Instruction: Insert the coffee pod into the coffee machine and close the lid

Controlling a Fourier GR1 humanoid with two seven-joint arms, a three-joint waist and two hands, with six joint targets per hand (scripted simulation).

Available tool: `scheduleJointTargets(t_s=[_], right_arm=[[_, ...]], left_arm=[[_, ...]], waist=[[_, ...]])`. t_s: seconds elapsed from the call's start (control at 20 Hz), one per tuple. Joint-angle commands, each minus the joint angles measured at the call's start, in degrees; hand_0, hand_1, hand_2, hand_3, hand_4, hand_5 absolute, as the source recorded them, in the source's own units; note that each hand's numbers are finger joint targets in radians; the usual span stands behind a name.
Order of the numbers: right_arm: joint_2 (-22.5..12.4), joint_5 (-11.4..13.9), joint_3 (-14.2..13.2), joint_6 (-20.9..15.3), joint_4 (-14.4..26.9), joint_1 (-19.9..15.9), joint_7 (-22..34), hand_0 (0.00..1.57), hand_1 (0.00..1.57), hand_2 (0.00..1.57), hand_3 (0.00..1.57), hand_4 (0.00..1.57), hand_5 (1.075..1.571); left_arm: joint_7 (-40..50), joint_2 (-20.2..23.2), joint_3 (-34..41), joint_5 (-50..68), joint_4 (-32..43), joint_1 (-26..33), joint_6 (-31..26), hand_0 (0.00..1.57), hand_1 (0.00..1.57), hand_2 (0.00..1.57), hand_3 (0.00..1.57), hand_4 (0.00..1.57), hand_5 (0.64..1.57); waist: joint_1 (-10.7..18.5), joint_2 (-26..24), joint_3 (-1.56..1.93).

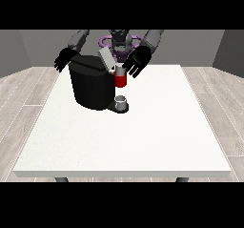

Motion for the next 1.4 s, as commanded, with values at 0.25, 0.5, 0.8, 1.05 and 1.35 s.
scheduleJointTargets(t_s=[0.25, 0.5, 0.8, 1.05, 1.35], right_arm=[[-0.7, -1.4, -0.9, 1.6, 0.4, 2.6, -1.1, 0.00, 0.00, 0.00, 0.00, 0.46, 1.571], [1.3, 1.9, 0.8, -3.1, 0.5, -2.9, 0.9, 0.00, 0.00, 0.00, 0.00, 0.45, 1.571], [1.5, 0.5, -1.3, -2.7, 4.6, -1.5, -1.9, 0.00, 0.00, 0.00, 0.00, 0.35, 1.571], [0.5, -0.8, -1.5, -0.8, 4.1, 0.2, -1.2, 0.00, 0.00, 0.00, 0.00, 0.39, 1.571], [0.6, -0.6, -2.1, -2.2, 5.4, 1.9, 1.0, 0.00, 0.00, 0.00, 0.00, 0.36, 1.571]], left_arm=[[-4.0, 0.2, -1.8, -1.9, -0.1, 3.7, -0.5, 0.91, 0.91, 1.02, 0.86, 0.36, 1.571], [-1.4, 1.0, -3.4, -4.4, 0.6, -1.0, -2.2, 0.00, 0.00, 0.00, 0.00, 0.00, 1.571], [-2.7, 0.6, -3.9, -4.3, -1.3, -0.7, -5.5, 0.00, 0.00, 0.00, 0.00, 0.00, 1.571], [0.2, -0.6, -2.9, -4.1, -1.2, -0.4, -5.5, 0.00, 0.00, 0.00, 0.00, 0.00, 1.571], [-0.3, -3.5, -4.2, -5.0, -3.2, 4.1, -4.5, 0.00, 0.00, 0.00, 0.00, 0.00, 1.571]], waist=[[0.9, -1.2, -0.06], [0.6, 1.7, -0.06], [3.7, -0.8, -0.04], [2.6, -3.9, -0.04], [5.2, -8.2, -0.06]])
